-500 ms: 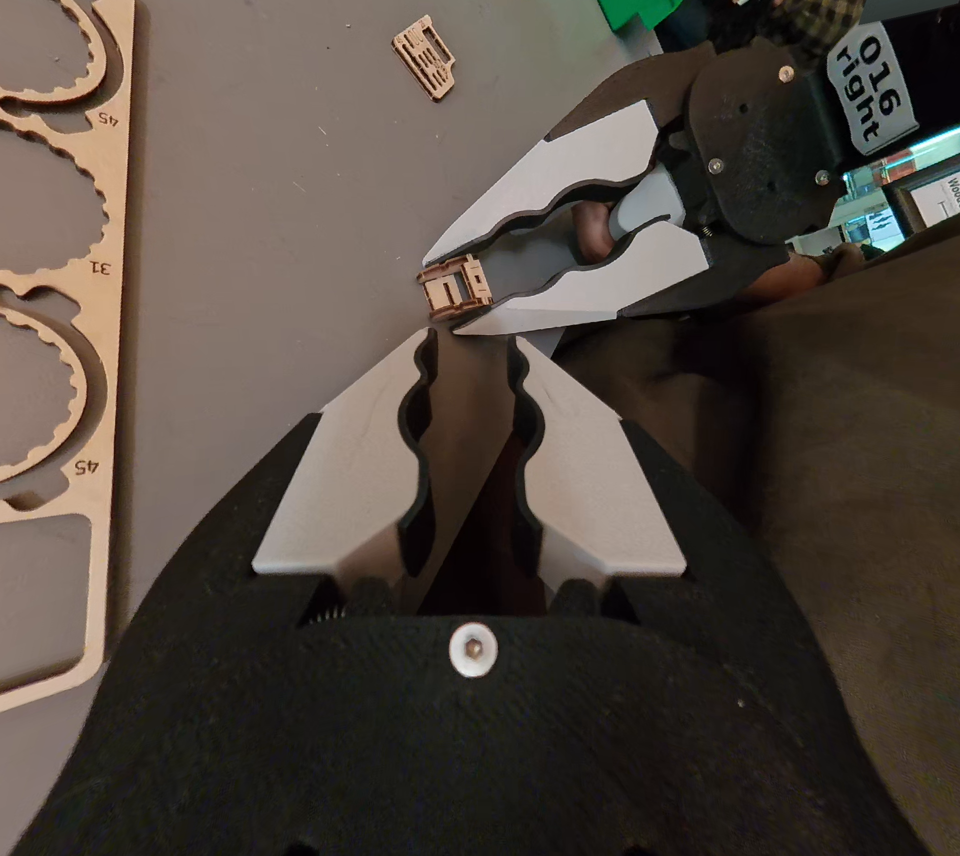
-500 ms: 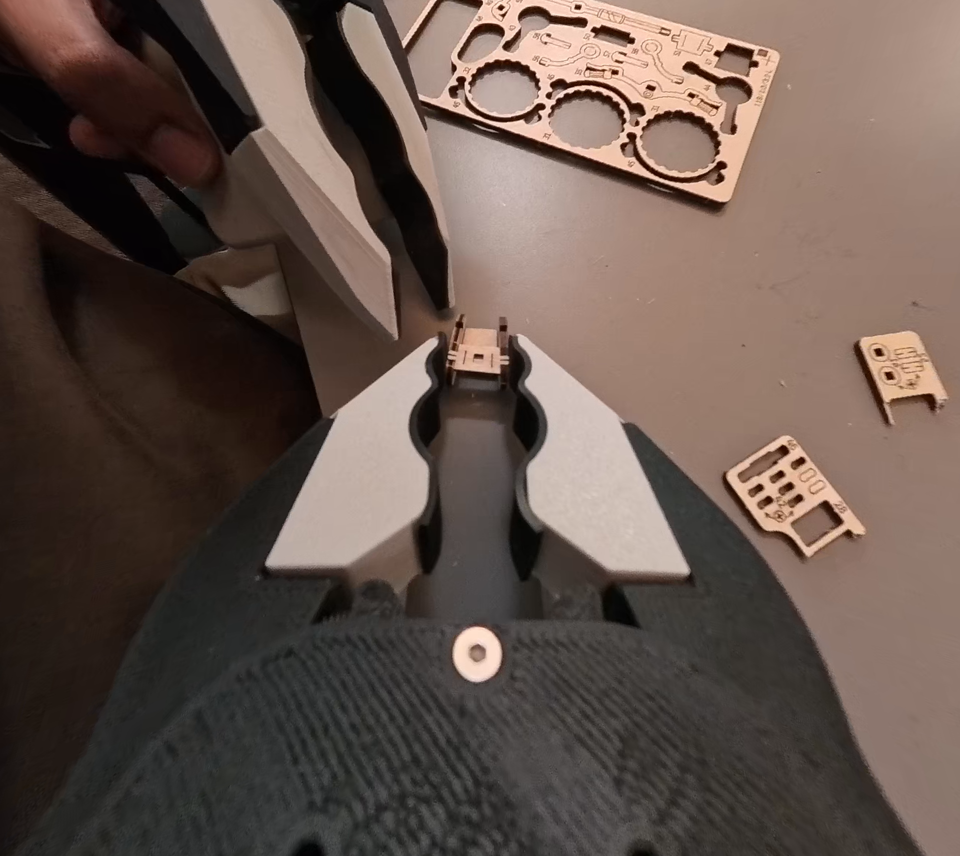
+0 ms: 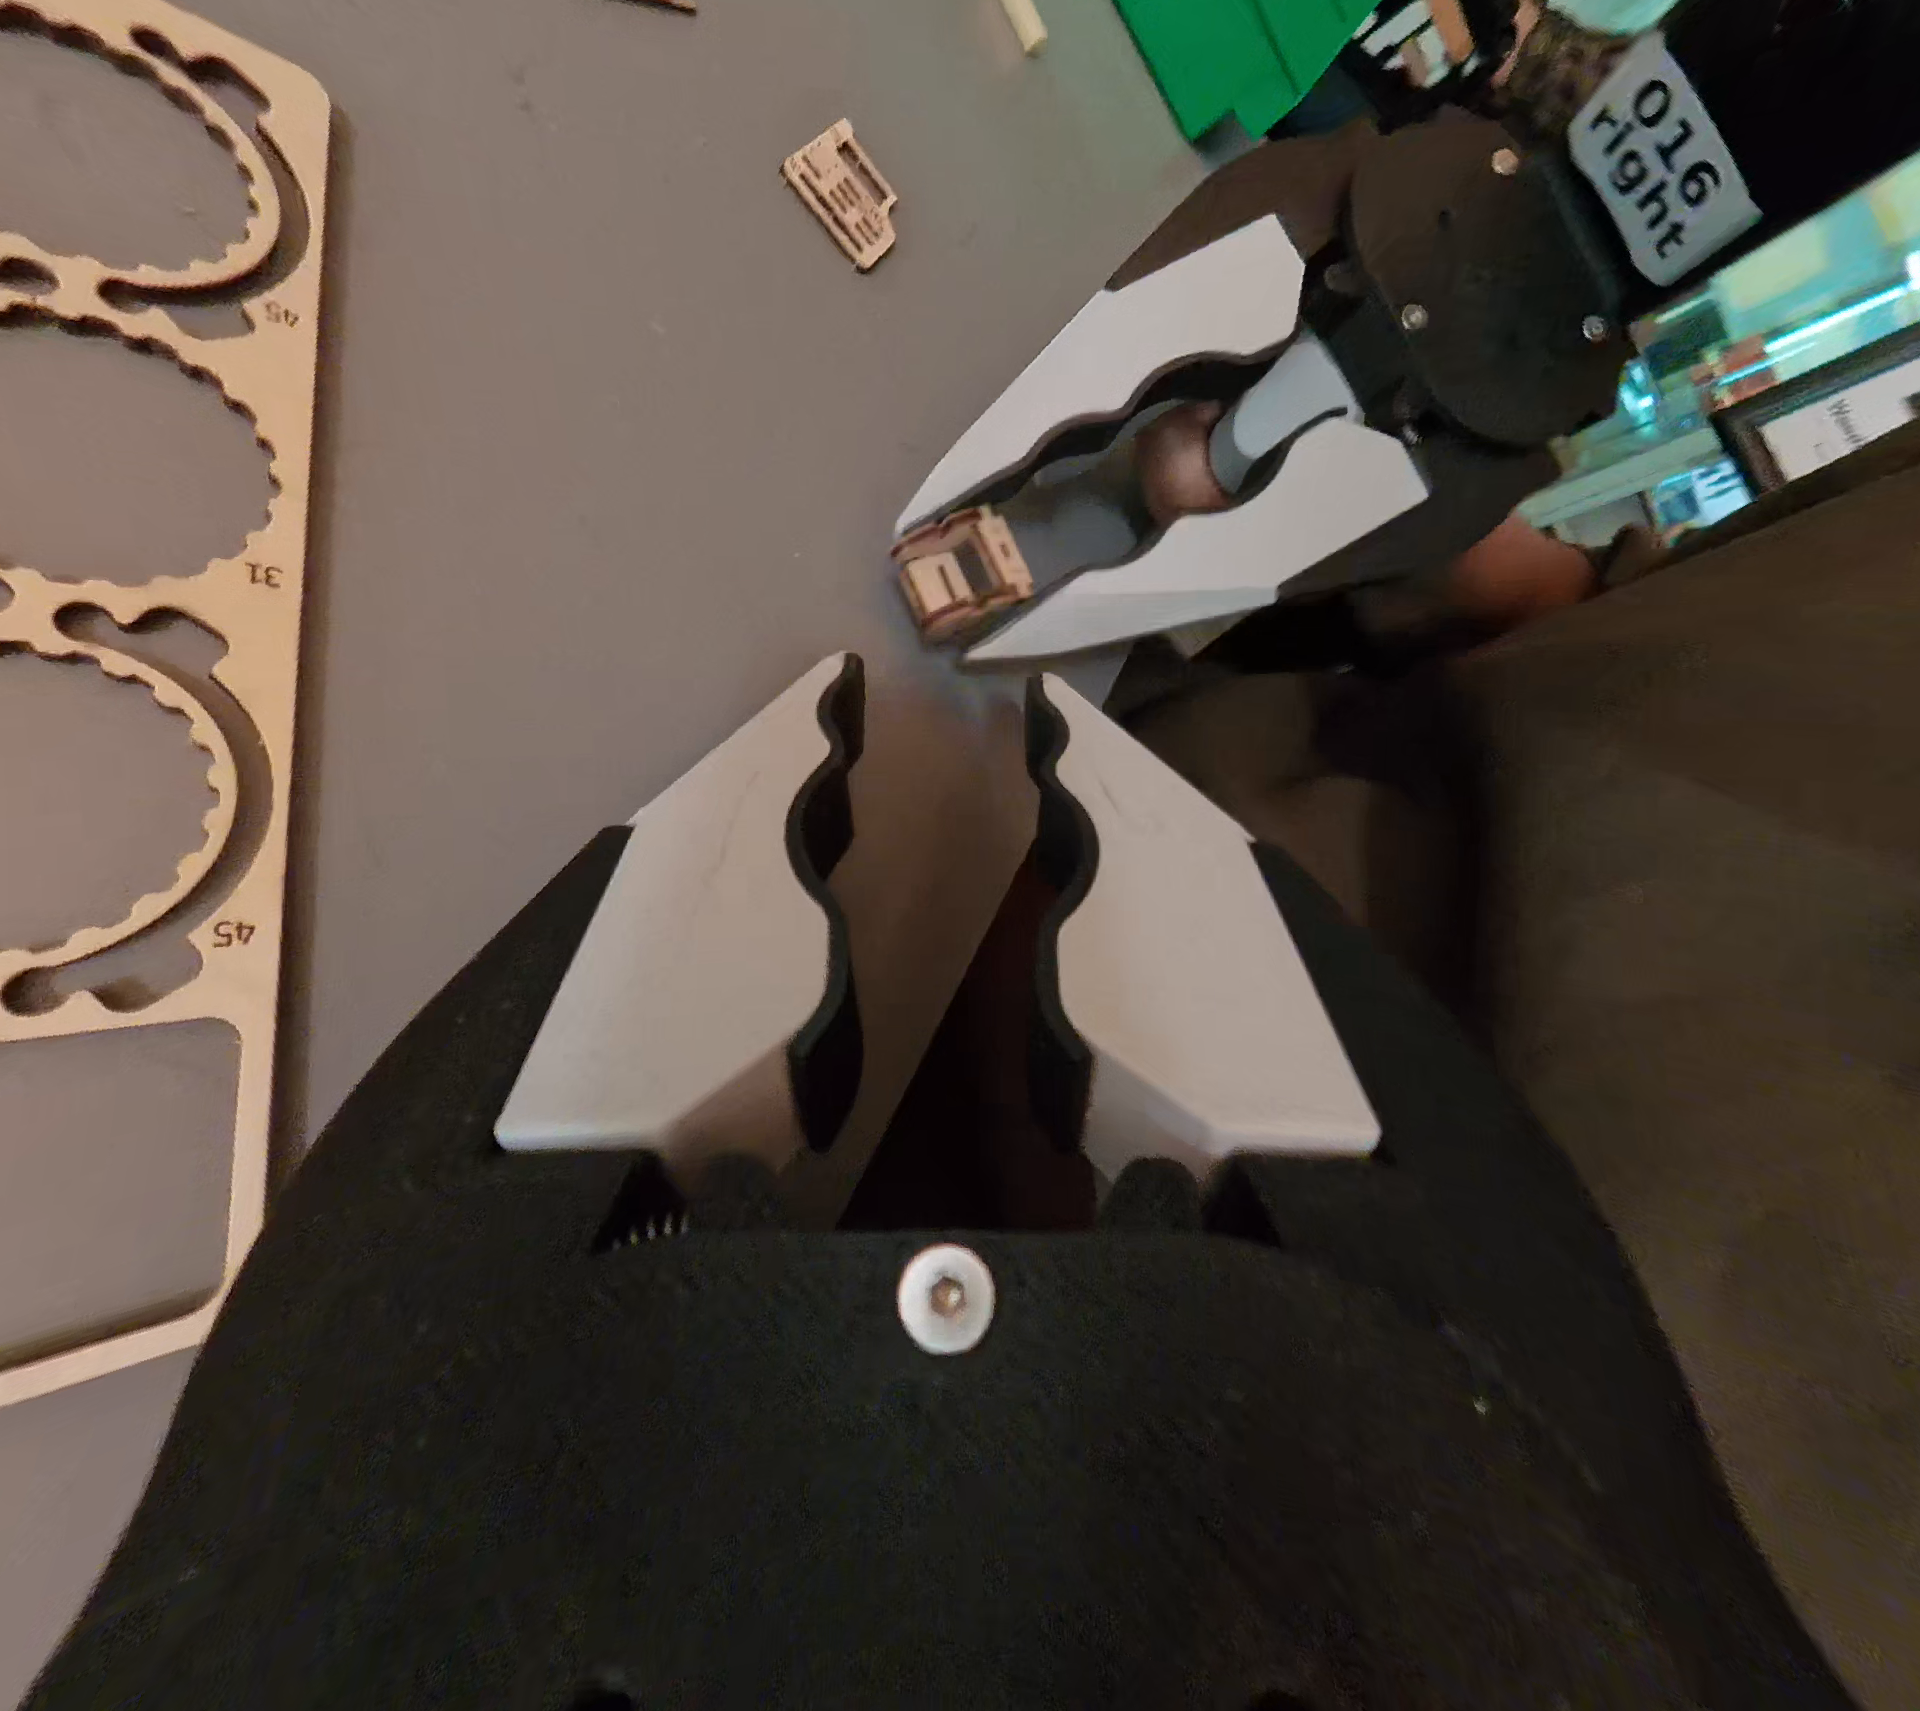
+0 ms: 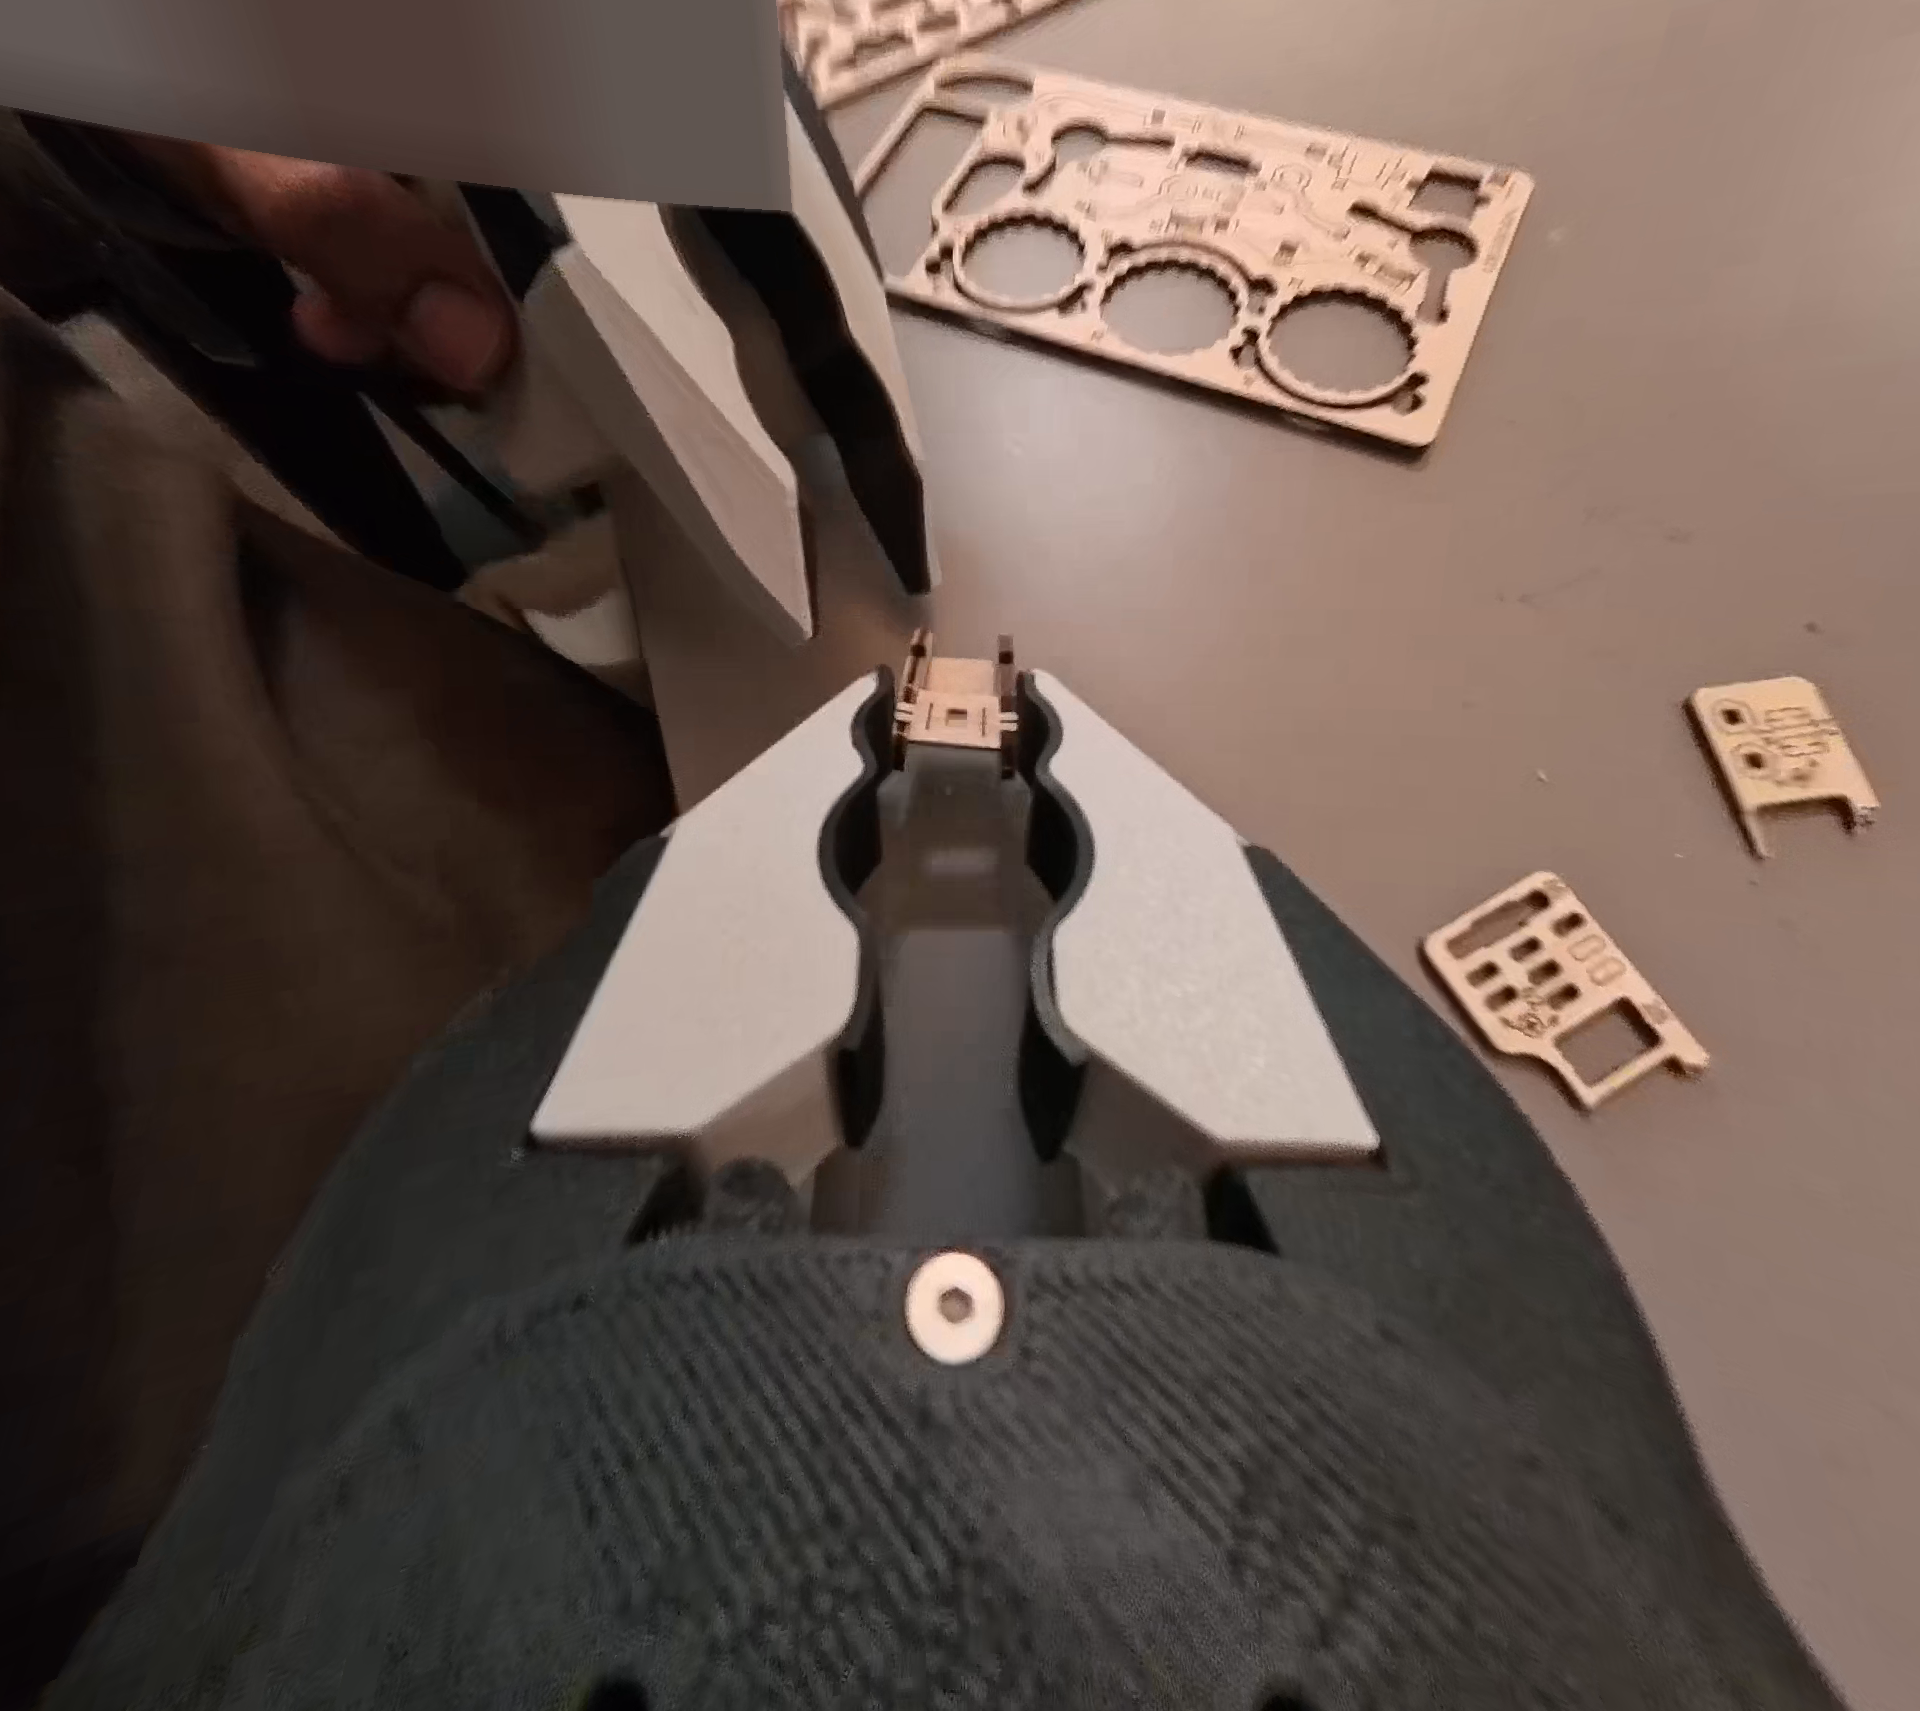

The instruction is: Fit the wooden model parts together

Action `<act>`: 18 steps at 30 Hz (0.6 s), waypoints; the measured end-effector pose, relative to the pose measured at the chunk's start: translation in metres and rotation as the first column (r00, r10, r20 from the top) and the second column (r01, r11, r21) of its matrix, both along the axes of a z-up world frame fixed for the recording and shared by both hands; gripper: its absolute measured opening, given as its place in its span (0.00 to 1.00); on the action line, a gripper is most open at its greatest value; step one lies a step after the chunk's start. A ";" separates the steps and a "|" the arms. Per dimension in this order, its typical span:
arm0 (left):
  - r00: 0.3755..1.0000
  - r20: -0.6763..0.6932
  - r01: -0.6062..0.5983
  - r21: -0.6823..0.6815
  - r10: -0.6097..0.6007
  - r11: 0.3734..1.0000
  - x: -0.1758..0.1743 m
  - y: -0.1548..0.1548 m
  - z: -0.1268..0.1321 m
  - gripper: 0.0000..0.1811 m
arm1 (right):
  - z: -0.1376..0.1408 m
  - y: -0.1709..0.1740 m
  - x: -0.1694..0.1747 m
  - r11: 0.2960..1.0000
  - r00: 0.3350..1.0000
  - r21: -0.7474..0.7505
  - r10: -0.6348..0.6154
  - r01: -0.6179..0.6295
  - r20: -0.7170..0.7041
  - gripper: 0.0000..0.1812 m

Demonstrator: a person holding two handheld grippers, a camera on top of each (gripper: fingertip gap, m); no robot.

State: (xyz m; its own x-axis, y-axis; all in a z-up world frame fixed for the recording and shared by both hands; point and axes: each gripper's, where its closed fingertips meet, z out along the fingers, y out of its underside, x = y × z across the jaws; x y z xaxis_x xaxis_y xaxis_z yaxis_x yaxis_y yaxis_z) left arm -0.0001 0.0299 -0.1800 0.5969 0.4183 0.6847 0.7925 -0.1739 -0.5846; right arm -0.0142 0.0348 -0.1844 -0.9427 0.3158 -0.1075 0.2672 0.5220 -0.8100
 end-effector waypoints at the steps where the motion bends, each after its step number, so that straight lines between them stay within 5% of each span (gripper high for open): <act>1: 1.000 -0.002 -0.004 0.024 0.004 1.000 -0.001 0.000 0.004 0.17 | 0.010 0.001 -0.001 0.998 1.000 -0.059 0.001 0.000 0.017 0.12; 10: 0.998 -0.047 -0.017 0.359 0.036 0.933 -0.007 0.001 0.062 0.17 | 0.062 0.006 0.006 0.875 0.931 -0.481 0.132 0.051 0.340 0.12; 18: 0.997 -0.080 0.051 0.447 -0.016 0.893 0.006 0.005 0.081 0.17 | 0.079 -0.001 0.023 0.840 0.947 -0.539 0.220 -0.062 0.235 0.11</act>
State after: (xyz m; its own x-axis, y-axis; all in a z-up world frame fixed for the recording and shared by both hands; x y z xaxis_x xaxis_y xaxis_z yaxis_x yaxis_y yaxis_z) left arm 0.0058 0.0348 -0.0991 0.6601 0.0558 0.7491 0.7434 0.0948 -0.6621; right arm 0.0093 0.0342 -0.1051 -0.8779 0.0042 -0.4788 0.4769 0.0960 -0.8737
